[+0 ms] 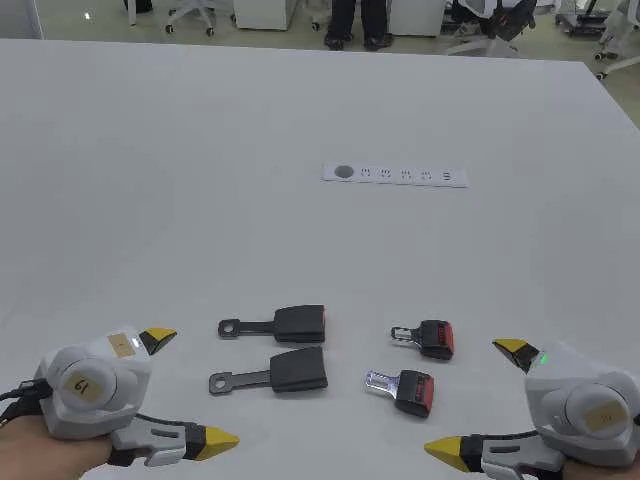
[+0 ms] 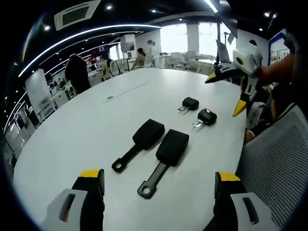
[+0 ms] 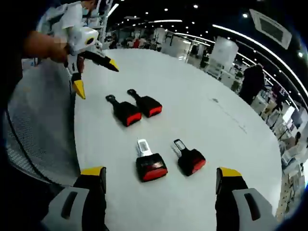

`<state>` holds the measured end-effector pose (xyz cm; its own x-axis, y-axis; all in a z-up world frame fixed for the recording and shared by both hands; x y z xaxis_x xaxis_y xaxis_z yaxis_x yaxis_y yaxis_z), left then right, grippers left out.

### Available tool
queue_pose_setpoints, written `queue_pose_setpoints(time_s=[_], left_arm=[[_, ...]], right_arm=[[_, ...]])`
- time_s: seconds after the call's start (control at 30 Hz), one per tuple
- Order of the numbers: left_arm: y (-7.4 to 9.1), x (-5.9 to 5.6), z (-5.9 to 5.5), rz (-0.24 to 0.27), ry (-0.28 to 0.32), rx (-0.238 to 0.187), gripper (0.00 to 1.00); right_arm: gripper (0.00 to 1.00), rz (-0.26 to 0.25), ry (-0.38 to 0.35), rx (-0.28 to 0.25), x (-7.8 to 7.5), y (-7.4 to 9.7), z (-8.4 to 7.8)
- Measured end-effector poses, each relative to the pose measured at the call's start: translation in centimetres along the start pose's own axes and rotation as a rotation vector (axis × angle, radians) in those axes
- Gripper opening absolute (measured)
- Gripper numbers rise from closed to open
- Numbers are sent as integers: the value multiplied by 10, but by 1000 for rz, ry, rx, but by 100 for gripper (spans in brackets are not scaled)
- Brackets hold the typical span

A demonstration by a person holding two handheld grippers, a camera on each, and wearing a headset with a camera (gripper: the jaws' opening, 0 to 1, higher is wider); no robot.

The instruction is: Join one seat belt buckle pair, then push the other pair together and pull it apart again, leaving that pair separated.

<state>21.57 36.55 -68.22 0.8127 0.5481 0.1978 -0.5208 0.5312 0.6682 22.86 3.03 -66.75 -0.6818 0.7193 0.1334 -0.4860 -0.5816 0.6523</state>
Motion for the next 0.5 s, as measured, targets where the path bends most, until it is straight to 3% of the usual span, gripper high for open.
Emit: queue_pose_setpoints(time_s=[0.5], left_arm=[[1, -1, 4, -4, 11, -16, 100]], right_arm=[[99, -12, 5, -1, 0, 1, 3]])
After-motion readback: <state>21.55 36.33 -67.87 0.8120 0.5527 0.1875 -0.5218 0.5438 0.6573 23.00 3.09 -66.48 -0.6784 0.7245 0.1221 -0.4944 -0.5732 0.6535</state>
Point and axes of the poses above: the centre of the closed fingertips' face, and the gripper's own axes: y roughly backward along the fingers, x roughly to its left, z roughly out of its top, the point moved 5 cm from there along y, roughly backward along the fingers, and after that the axes turned 15 degrees about -y, right-handed, at the moved point
